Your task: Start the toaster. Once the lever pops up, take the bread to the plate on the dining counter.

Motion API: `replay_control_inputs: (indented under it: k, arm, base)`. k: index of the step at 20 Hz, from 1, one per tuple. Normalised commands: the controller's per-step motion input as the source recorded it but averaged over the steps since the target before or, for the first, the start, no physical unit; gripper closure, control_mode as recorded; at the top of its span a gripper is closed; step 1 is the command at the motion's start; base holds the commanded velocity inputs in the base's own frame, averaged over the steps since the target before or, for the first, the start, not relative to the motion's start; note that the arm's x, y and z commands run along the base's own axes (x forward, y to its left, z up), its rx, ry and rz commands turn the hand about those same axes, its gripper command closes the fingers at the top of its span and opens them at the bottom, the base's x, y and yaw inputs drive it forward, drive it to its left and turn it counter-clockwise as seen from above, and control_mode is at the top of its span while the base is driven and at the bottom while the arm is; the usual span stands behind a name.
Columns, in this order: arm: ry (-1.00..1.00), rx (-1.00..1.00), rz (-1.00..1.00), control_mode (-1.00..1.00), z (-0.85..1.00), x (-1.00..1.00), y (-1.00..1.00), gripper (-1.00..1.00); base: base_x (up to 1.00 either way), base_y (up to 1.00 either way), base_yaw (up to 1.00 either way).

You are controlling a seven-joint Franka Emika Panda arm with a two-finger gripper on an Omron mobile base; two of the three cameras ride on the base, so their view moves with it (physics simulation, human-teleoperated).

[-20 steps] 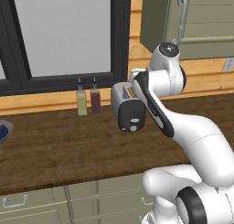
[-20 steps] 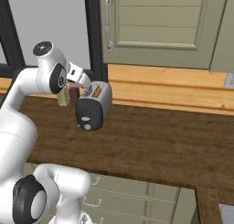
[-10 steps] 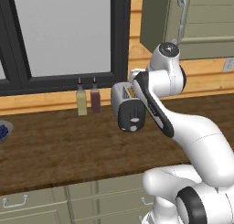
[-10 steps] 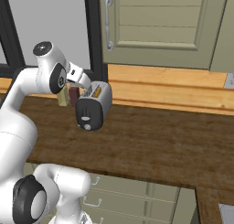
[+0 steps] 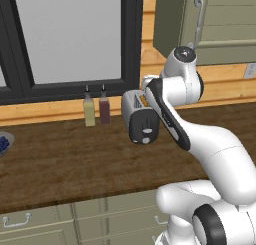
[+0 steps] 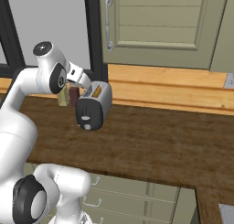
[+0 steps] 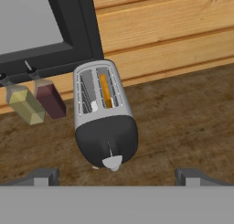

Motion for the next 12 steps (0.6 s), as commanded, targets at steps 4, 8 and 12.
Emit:
replay_control_inputs:
  k: [4,8,12]
  arm:
    - [0.0,0.0,0.0,-1.0,0.0,0.0,0.0,-1.0]
    - [0.0,0.0,0.0,-1.0,0.0,0.0,0.0,-1.0]
    - [0.0,0.0,0.0,-1.0,0.0,0.0,0.0,-1.0]
  base:
    - [0.0,0.0,0.0]
    - [0.0,0.0,0.0]
    - [0.0,0.0,0.0]
